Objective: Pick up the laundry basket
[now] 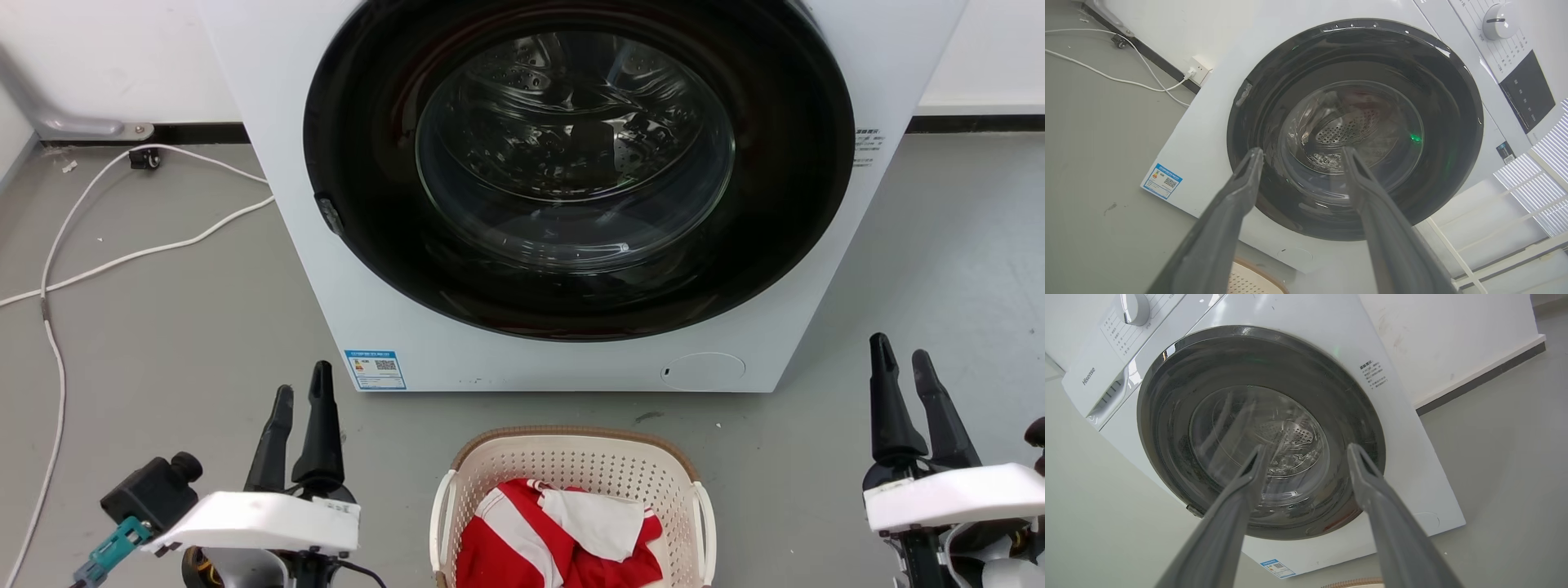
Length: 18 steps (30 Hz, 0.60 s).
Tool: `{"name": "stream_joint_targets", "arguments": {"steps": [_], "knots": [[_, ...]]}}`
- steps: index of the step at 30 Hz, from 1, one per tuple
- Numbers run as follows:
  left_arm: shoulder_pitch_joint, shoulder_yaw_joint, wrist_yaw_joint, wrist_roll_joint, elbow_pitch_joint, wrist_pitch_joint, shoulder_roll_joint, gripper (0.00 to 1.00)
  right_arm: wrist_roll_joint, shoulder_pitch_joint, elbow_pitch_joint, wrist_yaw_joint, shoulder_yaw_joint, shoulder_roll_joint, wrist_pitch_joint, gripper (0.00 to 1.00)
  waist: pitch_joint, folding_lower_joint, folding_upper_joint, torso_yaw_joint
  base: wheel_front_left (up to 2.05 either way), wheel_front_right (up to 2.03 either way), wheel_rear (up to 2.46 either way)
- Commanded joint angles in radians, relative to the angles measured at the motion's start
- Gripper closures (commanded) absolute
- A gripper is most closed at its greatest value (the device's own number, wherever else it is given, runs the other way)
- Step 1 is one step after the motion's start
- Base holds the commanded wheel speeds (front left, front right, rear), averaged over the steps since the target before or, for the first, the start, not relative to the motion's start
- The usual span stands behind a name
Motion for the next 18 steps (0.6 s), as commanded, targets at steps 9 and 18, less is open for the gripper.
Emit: {"name": "stream_joint_targets", "arguments": {"steps": [9,18], "knots": [[0.011,-0.066,-0.004,0.210,-0.021,-0.032,0.004,0.00,-0.175,0.008,-0.003,0.002,0.003,-0.003,-0.035,0.00,-0.004,0.0000,0.0000,-0.007,0.00,0.00,0.00],[0.004,-0.171,0.087,0.372,-0.036,-0.063,0.056,0.00,-0.321,0.014,0.006,0.002,0.018,-0.003,-0.065,0.00,0.004,0.0000,0.0000,-0.016,0.00,0.00,0.00]]}}
